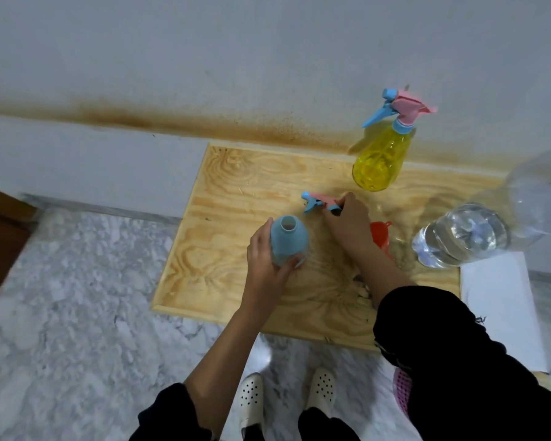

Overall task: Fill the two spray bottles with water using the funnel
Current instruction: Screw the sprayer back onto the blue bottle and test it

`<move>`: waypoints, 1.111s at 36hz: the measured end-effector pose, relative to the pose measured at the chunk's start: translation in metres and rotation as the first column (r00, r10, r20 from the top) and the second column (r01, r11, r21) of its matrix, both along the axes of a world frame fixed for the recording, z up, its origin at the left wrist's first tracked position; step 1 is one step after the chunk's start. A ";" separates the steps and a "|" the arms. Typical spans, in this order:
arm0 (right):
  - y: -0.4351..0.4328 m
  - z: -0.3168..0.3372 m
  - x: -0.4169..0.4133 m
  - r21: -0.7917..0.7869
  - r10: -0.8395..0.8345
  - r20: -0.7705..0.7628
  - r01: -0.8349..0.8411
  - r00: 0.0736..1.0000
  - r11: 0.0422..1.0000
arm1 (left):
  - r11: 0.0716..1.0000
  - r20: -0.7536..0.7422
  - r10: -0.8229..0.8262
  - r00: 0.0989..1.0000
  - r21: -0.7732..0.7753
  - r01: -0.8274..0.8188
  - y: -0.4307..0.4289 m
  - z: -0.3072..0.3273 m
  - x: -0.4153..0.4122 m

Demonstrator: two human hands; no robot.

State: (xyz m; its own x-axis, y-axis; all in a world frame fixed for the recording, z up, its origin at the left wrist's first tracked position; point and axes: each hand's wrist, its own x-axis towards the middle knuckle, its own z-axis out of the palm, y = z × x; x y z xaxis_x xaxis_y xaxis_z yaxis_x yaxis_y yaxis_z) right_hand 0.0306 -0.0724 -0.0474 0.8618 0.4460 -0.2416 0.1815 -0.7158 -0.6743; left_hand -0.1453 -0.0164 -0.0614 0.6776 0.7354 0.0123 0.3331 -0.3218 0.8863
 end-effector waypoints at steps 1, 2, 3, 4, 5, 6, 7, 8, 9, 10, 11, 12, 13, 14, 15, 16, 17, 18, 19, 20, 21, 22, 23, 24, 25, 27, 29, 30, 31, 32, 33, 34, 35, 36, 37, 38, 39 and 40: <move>0.001 0.007 -0.001 0.057 -0.023 -0.017 0.024 1.000 0.998 | 1.000 -0.005 -0.003 1.000 0.009 0.003 0.000 0.001 0.000; 0.001 0.014 -0.003 0.112 -0.039 -0.028 0.042 0.999 0.993 | 1.000 -0.007 -0.005 1.000 0.012 0.005 0.000 0.001 0.000; 0.001 0.022 -0.005 0.164 -0.052 -0.031 0.057 0.998 0.985 | 1.000 -0.008 -0.006 1.000 0.010 0.006 0.001 0.002 0.000; 0.001 0.031 -0.008 0.222 -0.067 -0.031 0.073 0.997 0.972 | 1.000 -0.006 -0.007 1.000 0.006 0.007 0.000 0.003 0.000; 0.002 0.038 -0.011 0.286 -0.092 -0.040 0.100 0.995 0.953 | 1.000 -0.002 -0.006 1.000 -0.004 0.006 0.000 0.004 0.000; 0.002 0.047 -0.015 0.358 -0.123 -0.059 0.136 0.991 0.924 | 1.000 0.003 0.001 1.000 -0.020 -0.001 0.000 0.005 0.000; 0.002 0.056 -0.019 0.425 -0.155 -0.084 0.176 0.984 0.888 | 0.999 0.005 0.011 1.000 -0.043 -0.011 0.000 0.007 0.000; 0.003 0.066 -0.024 0.483 -0.177 -0.108 0.207 0.978 0.850 | 0.998 0.006 0.018 1.000 -0.065 -0.018 0.000 0.009 0.000; 0.003 0.075 -0.028 0.536 -0.186 -0.126 0.225 0.974 0.813 | 0.997 0.007 0.019 1.000 -0.080 -0.018 0.000 0.011 0.000; 0.002 0.085 -0.032 0.588 -0.182 -0.143 0.232 0.973 0.775 | 0.996 0.010 0.012 1.000 -0.086 -0.011 0.000 0.013 0.000; 0.002 0.094 -0.037 0.640 -0.172 -0.157 0.233 0.973 0.733 | 0.996 0.010 0.003 1.000 -0.089 -0.002 0.001 0.014 -0.001; 0.001 0.103 -0.041 0.686 -0.161 -0.165 0.231 0.973 0.690 | 0.996 0.007 -0.005 1.000 -0.088 0.006 0.001 0.016 -0.001; 0.000 0.111 -0.045 0.725 -0.155 -0.166 0.227 0.974 0.651 | 0.996 0.000 -0.011 1.000 -0.088 0.011 0.002 0.017 -0.001; -0.001 0.118 -0.050 0.756 -0.151 -0.160 0.219 0.975 0.616 | 0.996 -0.008 -0.017 1.000 -0.090 0.016 0.003 0.018 -0.001; -0.002 0.125 -0.054 0.784 -0.147 -0.154 0.211 0.977 0.584 | 0.995 -0.016 -0.022 1.000 -0.094 0.020 0.003 0.020 -0.001; -0.002 0.133 -0.057 0.810 -0.141 -0.147 0.201 0.979 0.551 | 0.995 -0.024 -0.028 0.999 -0.098 0.026 0.005 0.020 -0.001; -0.002 0.138 -0.061 0.835 -0.136 -0.138 0.189 0.981 0.517 | 0.995 -0.032 -0.033 0.999 -0.098 0.030 0.006 0.019 0.000; -0.003 0.143 -0.064 0.857 -0.132 -0.128 0.176 0.983 0.484 | 0.995 -0.035 -0.036 0.999 -0.093 0.033 0.007 0.018 0.000; -0.003 0.147 -0.067 0.877 -0.128 -0.117 0.163 0.985 0.452 | 0.996 -0.037 -0.039 0.999 -0.084 0.036 0.008 0.017 0.000; -0.003 0.151 -0.070 0.893 -0.121 -0.109 0.150 0.987 0.423 | 0.997 -0.035 -0.043 0.998 -0.069 0.040 0.008 0.015 0.001; -0.002 0.153 -0.073 0.907 -0.114 -0.099 0.137 0.989 0.397 | 0.998 -0.037 -0.047 0.998 -0.051 0.045 0.009 0.014 0.001; -0.001 0.155 -0.077 0.917 -0.107 -0.091 0.125 0.990 0.378 | 0.998 -0.036 -0.052 0.998 -0.033 0.051 0.010 0.013 0.002; 0.000 0.155 -0.081 0.924 -0.104 -0.087 0.119 0.991 0.363 | 0.998 -0.035 -0.056 0.998 -0.027 0.055 0.010 0.012 0.002; 0.001 0.156 -0.085 0.930 -0.101 -0.087 0.118 0.991 0.348 | 0.998 -0.034 -0.056 0.998 -0.027 0.055 0.011 0.012 0.002; 0.002 0.157 -0.087 0.936 -0.098 -0.088 0.116 0.991 0.332 | 0.998 -0.033 -0.053 0.998 -0.026 0.052 0.011 0.013 0.003; 0.005 0.158 -0.093 0.946 -0.099 -0.085 0.112 0.991 0.305 | 0.998 -0.033 -0.055 0.998 -0.028 0.054 0.012 0.012 0.004; 0.008 0.158 -0.096 0.951 -0.096 -0.066 0.092 0.993 0.294 | 0.998 -0.037 -0.055 0.998 -0.030 0.054 0.013 0.012 0.004; 0.008 0.157 -0.098 0.952 -0.091 -0.046 0.072 0.995 0.299 | 0.998 -0.035 -0.051 0.998 -0.030 0.050 0.013 0.012 0.004; 0.009 0.152 -0.098 0.949 -0.087 -0.030 0.056 0.996 0.312 | 0.998 -0.034 -0.047 0.998 -0.031 0.046 0.013 0.012 0.004; 0.010 0.148 -0.099 0.942 -0.076 -0.021 0.045 0.997 0.331 | 0.999 -0.034 -0.045 0.998 -0.029 0.044 0.013 0.012 0.004; 0.011 0.141 -0.099 0.933 -0.064 -0.015 0.037 0.998 0.359 | 0.999 -0.037 -0.046 0.998 -0.027 0.045 0.013 0.012 0.004; 0.011 0.134 -0.099 0.919 -0.052 -0.001 0.022 0.999 0.395 | 0.999 -0.038 -0.046 0.998 -0.026 0.045 0.014 0.011 0.005; 0.011 0.126 -0.099 0.900 -0.046 0.020 0.001 0.999 0.436 | 0.998 -0.040 -0.047 0.998 -0.032 0.046 0.014 0.011 0.005; 0.010 0.118 -0.100 0.879 -0.043 0.044 -0.019 0.998 0.476 | 0.998 -0.035 -0.045 0.998 -0.045 0.043 0.014 0.010 0.005; 0.010 0.110 -0.101 0.860 -0.040 0.062 -0.033 0.997 0.509 | 0.997 -0.031 -0.041 0.999 -0.066 0.039 0.014 0.010 0.005; 0.008 0.102 -0.102 0.845 -0.035 0.064 -0.036 0.997 0.534 | 0.996 -0.024 -0.036 0.999 -0.079 0.034 0.015 0.009 0.004; 0.006 0.094 -0.103 0.834 -0.032 0.044 -0.019 0.999 0.551 | 0.995 -0.019 -0.035 0.999 -0.089 0.033 0.015 0.008 0.004; 0.004 0.085 -0.104 0.822 -0.028 0.010 0.008 1.000 0.569 | 0.995 -0.005 -0.037 0.999 -0.093 0.036 0.016 0.007 0.003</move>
